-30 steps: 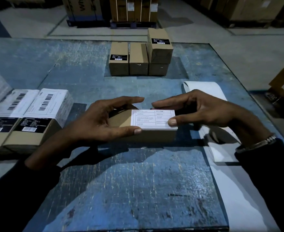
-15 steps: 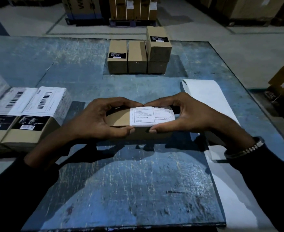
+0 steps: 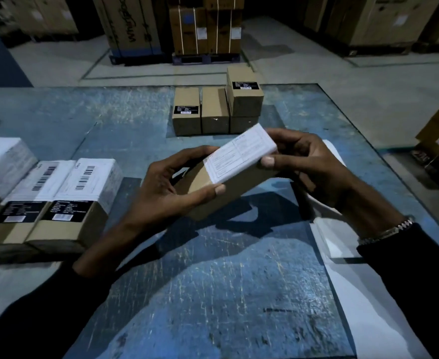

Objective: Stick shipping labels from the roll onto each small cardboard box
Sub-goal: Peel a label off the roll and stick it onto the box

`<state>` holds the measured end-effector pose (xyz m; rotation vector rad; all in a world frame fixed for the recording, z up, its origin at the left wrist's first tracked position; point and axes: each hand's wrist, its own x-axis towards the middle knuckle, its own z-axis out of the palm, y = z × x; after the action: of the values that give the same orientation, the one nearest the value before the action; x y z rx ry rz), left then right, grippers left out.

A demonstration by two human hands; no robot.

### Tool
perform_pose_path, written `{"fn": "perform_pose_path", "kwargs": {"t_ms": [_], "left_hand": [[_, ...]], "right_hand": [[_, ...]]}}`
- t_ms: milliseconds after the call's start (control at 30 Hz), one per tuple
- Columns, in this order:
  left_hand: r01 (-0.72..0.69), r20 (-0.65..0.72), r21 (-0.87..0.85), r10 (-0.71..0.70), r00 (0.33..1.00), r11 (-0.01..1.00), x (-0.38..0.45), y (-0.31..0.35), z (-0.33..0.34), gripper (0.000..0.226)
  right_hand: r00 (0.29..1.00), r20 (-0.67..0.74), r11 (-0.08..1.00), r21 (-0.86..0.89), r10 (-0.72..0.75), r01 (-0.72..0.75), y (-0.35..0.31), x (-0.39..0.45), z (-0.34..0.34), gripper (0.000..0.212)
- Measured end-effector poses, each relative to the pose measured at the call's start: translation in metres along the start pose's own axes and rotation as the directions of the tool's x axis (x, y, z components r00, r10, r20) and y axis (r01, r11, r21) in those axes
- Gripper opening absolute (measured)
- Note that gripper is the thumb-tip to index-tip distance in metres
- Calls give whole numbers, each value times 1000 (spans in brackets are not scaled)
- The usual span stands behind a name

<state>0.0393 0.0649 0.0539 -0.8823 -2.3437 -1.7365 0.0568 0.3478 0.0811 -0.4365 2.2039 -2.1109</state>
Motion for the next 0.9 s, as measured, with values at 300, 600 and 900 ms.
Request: {"fn": "perform_pose_path", "kwargs": {"t_ms": [300, 600, 900], "left_hand": [[-181, -218, 281, 246, 945, 943, -16, 3, 40, 74], [-225, -142, 236, 263, 954, 945, -13, -4, 43, 82], [-72, -126, 112, 87, 988, 991, -9, 6, 42, 67]], "right_hand": [[973, -209, 957, 249, -97, 149, 3, 4, 48, 54], [938, -308, 947, 222, -158, 232, -1, -2, 67, 60], [967, -232, 911, 366, -110, 191, -7, -5, 63, 55]]}}
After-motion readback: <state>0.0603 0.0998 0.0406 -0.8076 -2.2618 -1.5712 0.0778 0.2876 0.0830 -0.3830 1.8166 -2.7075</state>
